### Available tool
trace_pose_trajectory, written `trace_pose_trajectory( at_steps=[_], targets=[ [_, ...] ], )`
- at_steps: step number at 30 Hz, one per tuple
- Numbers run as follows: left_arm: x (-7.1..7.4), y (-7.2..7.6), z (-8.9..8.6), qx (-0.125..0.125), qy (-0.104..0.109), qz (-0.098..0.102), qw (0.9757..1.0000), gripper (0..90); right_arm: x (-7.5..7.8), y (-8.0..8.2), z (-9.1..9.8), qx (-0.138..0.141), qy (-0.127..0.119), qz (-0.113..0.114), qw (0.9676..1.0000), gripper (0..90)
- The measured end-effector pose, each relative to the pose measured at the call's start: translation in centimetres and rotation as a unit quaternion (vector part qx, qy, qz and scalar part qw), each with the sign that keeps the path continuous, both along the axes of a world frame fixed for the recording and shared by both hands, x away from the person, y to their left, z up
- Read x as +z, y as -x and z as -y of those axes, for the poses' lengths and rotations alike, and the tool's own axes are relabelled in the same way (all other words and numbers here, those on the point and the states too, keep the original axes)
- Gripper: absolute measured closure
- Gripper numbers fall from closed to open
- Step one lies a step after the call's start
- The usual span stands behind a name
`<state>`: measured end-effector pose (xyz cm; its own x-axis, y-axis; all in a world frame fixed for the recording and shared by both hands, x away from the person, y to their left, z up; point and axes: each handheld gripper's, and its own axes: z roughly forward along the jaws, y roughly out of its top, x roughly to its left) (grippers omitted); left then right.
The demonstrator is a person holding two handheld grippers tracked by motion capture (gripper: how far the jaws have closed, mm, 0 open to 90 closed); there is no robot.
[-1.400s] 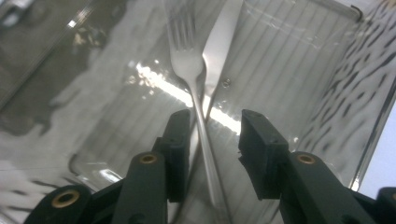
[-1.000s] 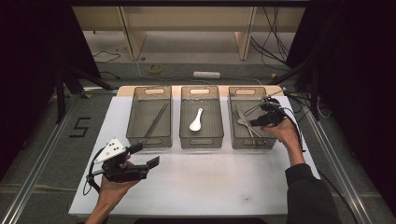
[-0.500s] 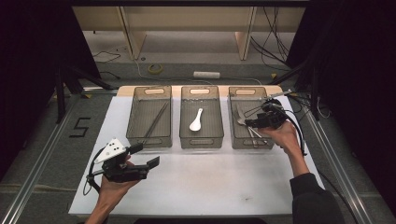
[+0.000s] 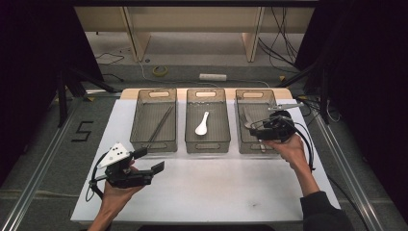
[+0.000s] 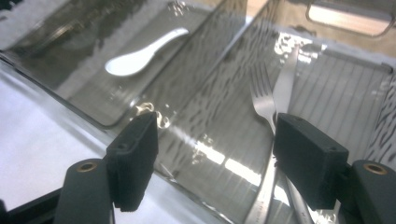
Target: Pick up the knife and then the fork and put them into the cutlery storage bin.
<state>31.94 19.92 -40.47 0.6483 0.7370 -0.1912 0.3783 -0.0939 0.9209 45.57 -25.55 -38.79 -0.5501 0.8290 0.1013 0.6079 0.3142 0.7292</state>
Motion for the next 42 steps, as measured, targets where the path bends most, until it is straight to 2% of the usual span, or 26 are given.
trace_pose_trajectory(
  at_steps=[10,15,19,28,31,42],
  targets=[
    [0.0,0.0,0.0,0.0,0.0,0.0,1.0,15.5,-0.3,2.5,-0.5,0.01,-0.025,0.027,0.9993,31.8],
    [0.0,0.0,0.0,0.0,0.001,0.0,1.0,15.5,-0.2,3.5,-0.8,0.016,-0.037,0.039,0.9984,28.8],
    [0.0,0.0,0.0,0.0,0.001,0.0,1.0,15.5,-0.5,4.5,-1.1,0.021,-0.046,0.039,0.998,24.3],
    [0.1,0.0,-0.1,-0.003,0.005,-0.002,1.0,15.5,-1.1,7.0,-0.6,0.018,-0.083,0.056,0.9948,22.6],
    [0.1,0.0,0.0,-0.004,0.005,-0.003,1.0,15.5,-1.4,7.7,-0.9,0.021,-0.08,0.062,0.9946,22.1],
    [0.1,0.0,-0.2,-0.005,0.011,-0.003,0.9999,15.5,-2.0,10.3,-0.9,0.023,-0.1,0.082,0.9913,20.2]
  ],
)
